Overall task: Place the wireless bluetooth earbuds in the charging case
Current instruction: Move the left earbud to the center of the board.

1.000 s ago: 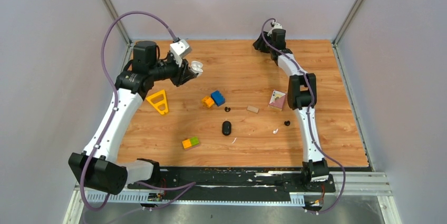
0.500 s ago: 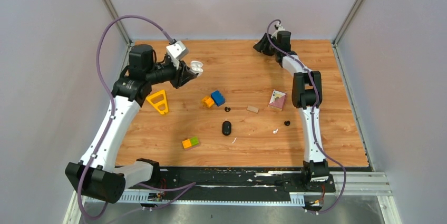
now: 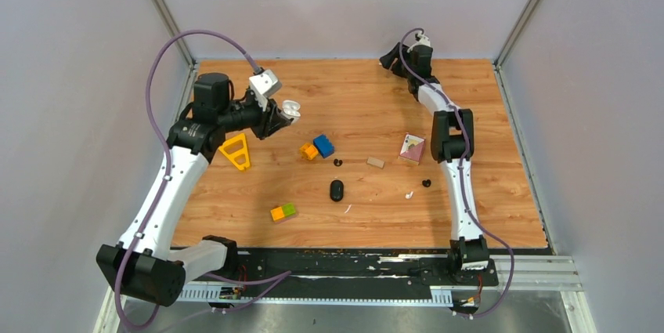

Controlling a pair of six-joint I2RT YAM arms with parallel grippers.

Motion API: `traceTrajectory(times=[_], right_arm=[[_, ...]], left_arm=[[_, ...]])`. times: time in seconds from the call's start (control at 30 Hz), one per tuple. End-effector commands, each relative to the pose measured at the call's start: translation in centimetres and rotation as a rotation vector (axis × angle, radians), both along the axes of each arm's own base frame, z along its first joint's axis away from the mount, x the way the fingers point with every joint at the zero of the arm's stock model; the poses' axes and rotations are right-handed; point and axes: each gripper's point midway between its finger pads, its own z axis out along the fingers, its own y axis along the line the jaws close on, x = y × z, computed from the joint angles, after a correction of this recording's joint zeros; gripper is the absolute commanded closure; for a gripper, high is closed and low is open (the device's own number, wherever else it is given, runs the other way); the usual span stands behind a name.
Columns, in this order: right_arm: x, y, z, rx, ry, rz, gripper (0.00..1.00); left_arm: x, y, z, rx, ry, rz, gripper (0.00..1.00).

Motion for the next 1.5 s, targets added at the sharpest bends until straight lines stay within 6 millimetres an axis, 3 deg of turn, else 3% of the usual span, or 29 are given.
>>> traceTrajectory(times=[0.0, 0.2, 0.33, 0.57, 0.9, 1.2, 1.47], right_arm=[[1.9, 0.1, 1.1, 0.076, -0.072, -0.043, 0.37], [2.0, 1.4, -0.6, 0.178, -0.024, -0.056, 0.36], [2.1, 2.8, -0.7, 0.214, -0.029, -0.038, 0.36], [1.1, 7.4, -0.3, 0.251, -0.066, 0.082, 0.37], [-2.0, 11.9, -1.1, 0.29, 0.003, 0.251, 0.46], [-6.2, 15.7, -2.8, 0.296, 0.142, 0.418, 0.63], [-10.3, 17.4, -4.9, 0.246, 0.278, 0.494, 0.75]], left_arm=[[0.5, 0.0, 0.1, 0.007, -0.019, -0.009, 1.0], [1.4, -0.2, -0.4, 0.005, -0.009, -0.002, 1.0], [1.9, -0.3, -0.5, 0.003, -0.016, 0.002, 1.0], [2.0, -0.3, -0.5, -0.004, -0.017, 0.003, 1.0], [1.5, -0.5, -0.6, -0.029, -0.02, 0.004, 1.0], [0.7, -0.3, -0.3, -0.045, -0.034, 0.007, 1.0], [-0.5, -0.3, 0.6, -0.076, -0.048, 0.007, 1.0]])
